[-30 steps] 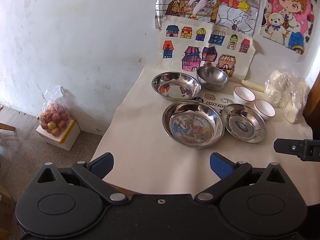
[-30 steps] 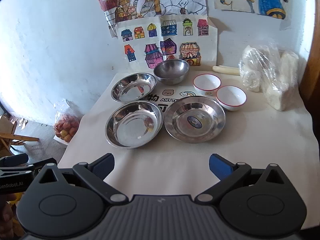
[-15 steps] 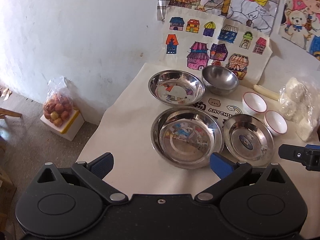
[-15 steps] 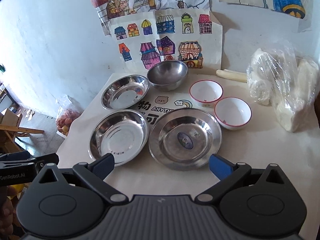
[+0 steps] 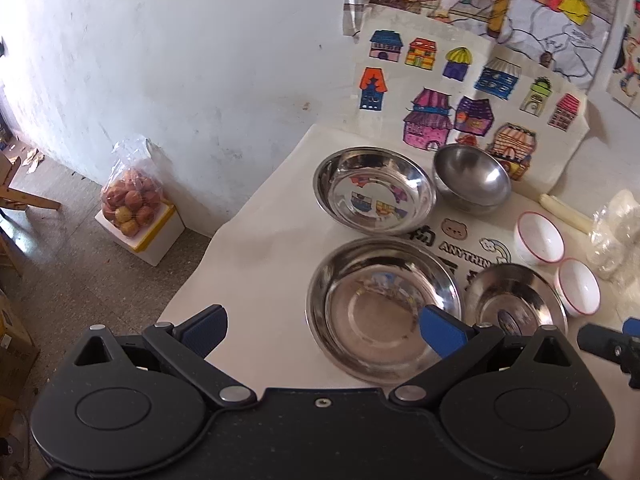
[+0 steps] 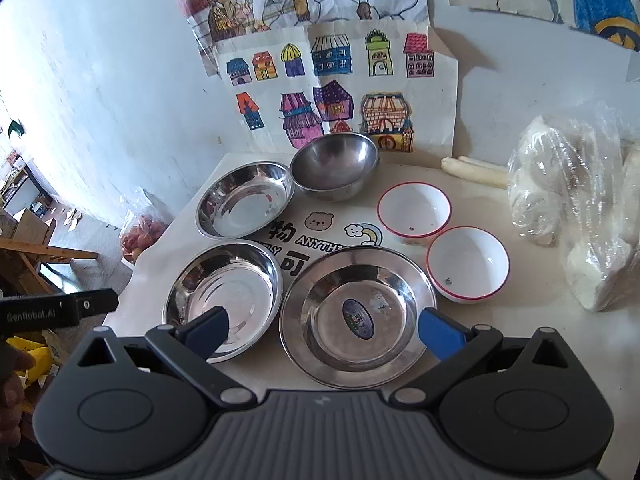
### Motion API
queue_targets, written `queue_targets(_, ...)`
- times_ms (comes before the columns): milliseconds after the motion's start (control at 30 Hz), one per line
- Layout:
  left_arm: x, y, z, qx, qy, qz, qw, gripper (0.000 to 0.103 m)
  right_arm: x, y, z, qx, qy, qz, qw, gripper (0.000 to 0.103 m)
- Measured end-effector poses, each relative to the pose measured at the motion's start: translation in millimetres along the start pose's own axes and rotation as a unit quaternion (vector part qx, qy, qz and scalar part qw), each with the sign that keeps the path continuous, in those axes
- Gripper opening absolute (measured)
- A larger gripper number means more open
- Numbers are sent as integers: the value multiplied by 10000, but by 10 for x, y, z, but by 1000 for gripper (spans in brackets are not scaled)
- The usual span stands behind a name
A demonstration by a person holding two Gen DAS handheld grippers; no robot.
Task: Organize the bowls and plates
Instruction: 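Move both tools toward the rim of the large plain steel plate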
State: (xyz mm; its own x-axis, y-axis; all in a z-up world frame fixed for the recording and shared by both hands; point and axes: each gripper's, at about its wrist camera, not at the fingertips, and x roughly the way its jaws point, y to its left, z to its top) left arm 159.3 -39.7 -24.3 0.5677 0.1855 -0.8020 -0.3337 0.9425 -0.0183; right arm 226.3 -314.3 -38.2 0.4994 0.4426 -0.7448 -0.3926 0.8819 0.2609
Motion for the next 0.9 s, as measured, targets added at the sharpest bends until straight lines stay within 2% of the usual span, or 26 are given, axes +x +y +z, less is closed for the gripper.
queue_targets(200,313,104,258,71,100,-222,9997,102,98,45,84,86,-37,-148,9998,103)
queue_targets(367,620,248,487,230,335,-434,9982,102,199,125,185,350,-87,-488,9982,103)
queue_targets(500,839,372,625,511,430,-576,9961,102,344,299,267,481,3,-678,9965,103)
queue_targets(700,1240,548,790,669,548,-825,9928,102,641,594,393,622,157,-865,9942,103)
queue_targets(900,1606,646,941,408,491,-923,9937,102,912,869,552,290,341,-1075,9932,103)
